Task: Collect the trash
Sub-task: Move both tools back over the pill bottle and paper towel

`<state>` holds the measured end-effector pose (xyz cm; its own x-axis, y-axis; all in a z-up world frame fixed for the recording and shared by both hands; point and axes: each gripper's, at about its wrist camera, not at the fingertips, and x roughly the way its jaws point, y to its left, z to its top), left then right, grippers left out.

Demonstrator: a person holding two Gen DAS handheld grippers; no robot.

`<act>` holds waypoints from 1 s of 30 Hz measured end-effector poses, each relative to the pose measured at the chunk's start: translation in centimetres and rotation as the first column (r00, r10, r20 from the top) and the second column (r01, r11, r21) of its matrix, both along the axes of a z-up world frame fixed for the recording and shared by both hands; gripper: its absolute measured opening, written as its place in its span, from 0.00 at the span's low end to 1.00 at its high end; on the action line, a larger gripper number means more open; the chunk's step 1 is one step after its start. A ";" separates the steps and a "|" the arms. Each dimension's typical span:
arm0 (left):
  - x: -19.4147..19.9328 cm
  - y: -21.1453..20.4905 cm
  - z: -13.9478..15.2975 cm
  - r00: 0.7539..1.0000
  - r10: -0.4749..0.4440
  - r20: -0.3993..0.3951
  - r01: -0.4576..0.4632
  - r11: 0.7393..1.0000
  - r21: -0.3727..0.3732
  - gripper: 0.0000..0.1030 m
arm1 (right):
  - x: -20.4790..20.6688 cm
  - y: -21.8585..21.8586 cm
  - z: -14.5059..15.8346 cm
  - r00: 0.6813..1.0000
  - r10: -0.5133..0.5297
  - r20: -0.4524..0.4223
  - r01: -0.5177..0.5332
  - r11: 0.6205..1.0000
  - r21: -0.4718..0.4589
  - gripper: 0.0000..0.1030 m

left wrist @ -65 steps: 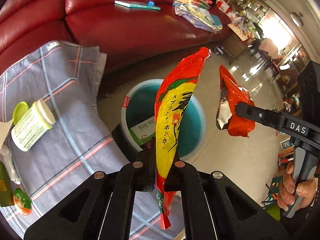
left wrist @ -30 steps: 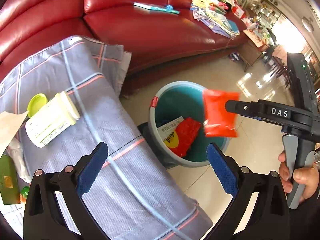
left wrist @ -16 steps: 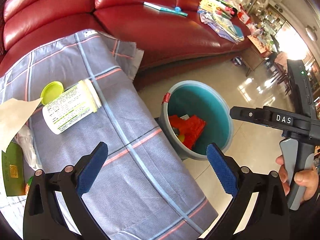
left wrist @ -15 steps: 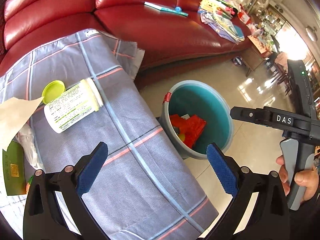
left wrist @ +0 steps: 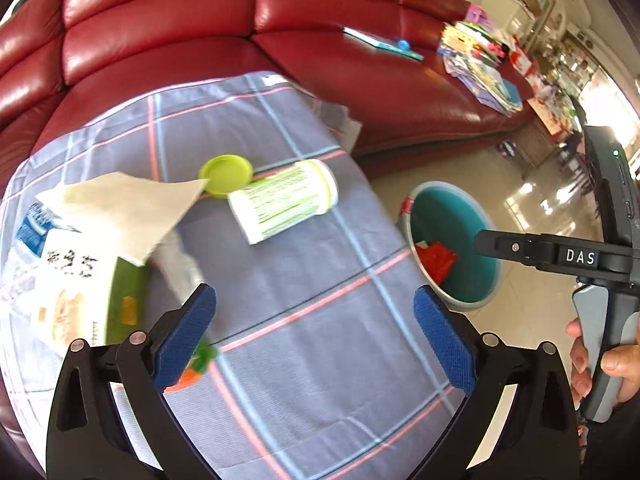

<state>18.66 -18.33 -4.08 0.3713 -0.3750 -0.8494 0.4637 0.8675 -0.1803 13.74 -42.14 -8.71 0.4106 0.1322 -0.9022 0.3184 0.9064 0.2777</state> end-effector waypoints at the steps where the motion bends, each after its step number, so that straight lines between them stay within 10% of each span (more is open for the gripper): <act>1: 0.1 0.9 0.1 1.000 0.014 0.002 -0.014 1.000 0.001 0.96 | 0.3 0.8 0.0 1.000 0.014 -0.003 -0.014 1.000 -0.001 0.89; 17: 3.0 13.2 -0.4 0.981 0.192 -0.019 -0.192 0.981 0.000 0.96 | 3.5 9.8 -0.9 0.989 0.134 -0.059 -0.134 0.991 0.008 0.89; 30: 9.5 15.1 0.0 0.965 0.261 -0.039 -0.262 0.964 -0.031 0.96 | 11.5 9.7 -3.0 0.994 -0.040 -0.098 0.051 0.992 0.118 0.89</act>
<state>28.16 -3.22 -4.06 0.4314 -0.2992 -0.8511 0.2144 0.9504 -0.2254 25.23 -32.43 -11.68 0.3320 0.2252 -0.9160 0.3886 0.8522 0.3504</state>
